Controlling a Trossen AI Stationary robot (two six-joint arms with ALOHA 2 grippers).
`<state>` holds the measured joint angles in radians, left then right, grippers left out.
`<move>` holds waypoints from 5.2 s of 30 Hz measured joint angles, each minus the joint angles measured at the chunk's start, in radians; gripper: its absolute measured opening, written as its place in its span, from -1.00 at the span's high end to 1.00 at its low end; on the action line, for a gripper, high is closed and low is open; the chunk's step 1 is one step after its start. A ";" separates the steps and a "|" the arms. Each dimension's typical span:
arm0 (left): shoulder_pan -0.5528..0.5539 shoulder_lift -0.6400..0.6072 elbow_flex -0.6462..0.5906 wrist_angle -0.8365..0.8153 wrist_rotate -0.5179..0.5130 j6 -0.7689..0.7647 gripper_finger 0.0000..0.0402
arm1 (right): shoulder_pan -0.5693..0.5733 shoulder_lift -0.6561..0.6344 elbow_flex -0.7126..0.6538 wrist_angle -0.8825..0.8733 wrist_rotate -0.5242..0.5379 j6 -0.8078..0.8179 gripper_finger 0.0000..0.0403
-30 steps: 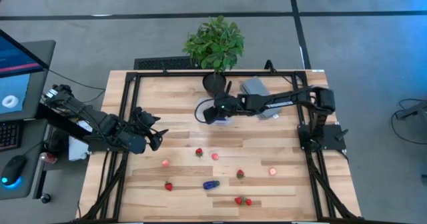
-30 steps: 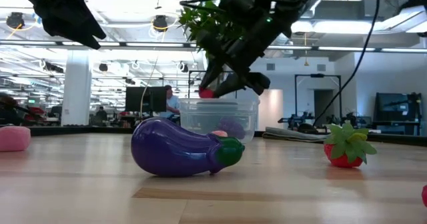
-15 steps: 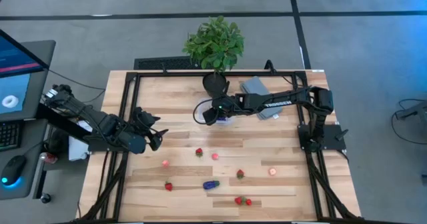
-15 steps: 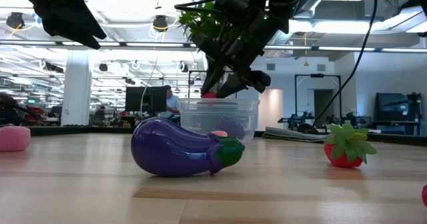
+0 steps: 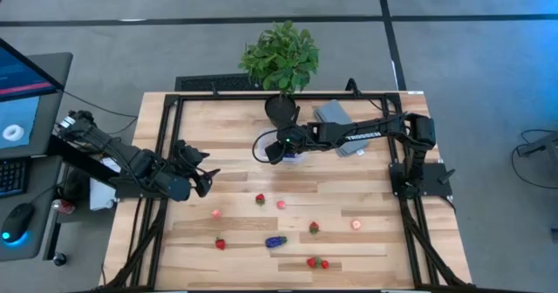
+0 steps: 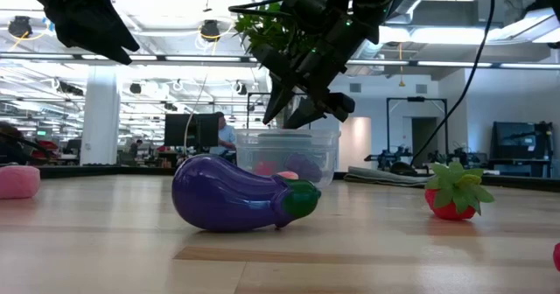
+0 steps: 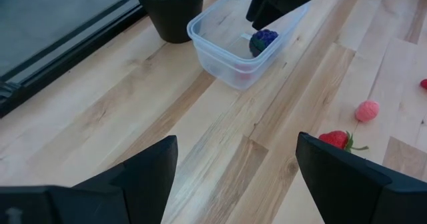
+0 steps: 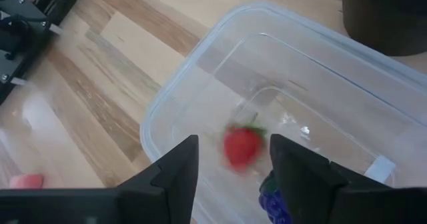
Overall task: Pick and placing Produce into tupperware
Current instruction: Put the red strawberry into the transparent bin, then put the right pink peach into the transparent bin
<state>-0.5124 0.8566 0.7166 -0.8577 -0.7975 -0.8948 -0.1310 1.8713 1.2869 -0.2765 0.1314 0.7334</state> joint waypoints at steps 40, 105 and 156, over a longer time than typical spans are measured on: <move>0.000 0.000 0.000 0.010 -0.066 -0.010 -0.47 | 0.190 -0.103 0.153 -0.370 0.100 -0.082 -0.12; 0.012 0.008 0.000 0.146 -0.194 0.063 -0.47 | 1.169 -0.066 0.072 -1.075 0.255 1.426 -0.12; 0.032 0.007 0.000 0.131 -0.140 0.179 -0.47 | 0.818 -0.215 -0.218 -0.803 -0.065 1.411 0.06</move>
<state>-0.4808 0.8639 0.7166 -0.7265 -0.9379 -0.7154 0.6872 1.6566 1.0688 -1.0793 0.0662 2.1442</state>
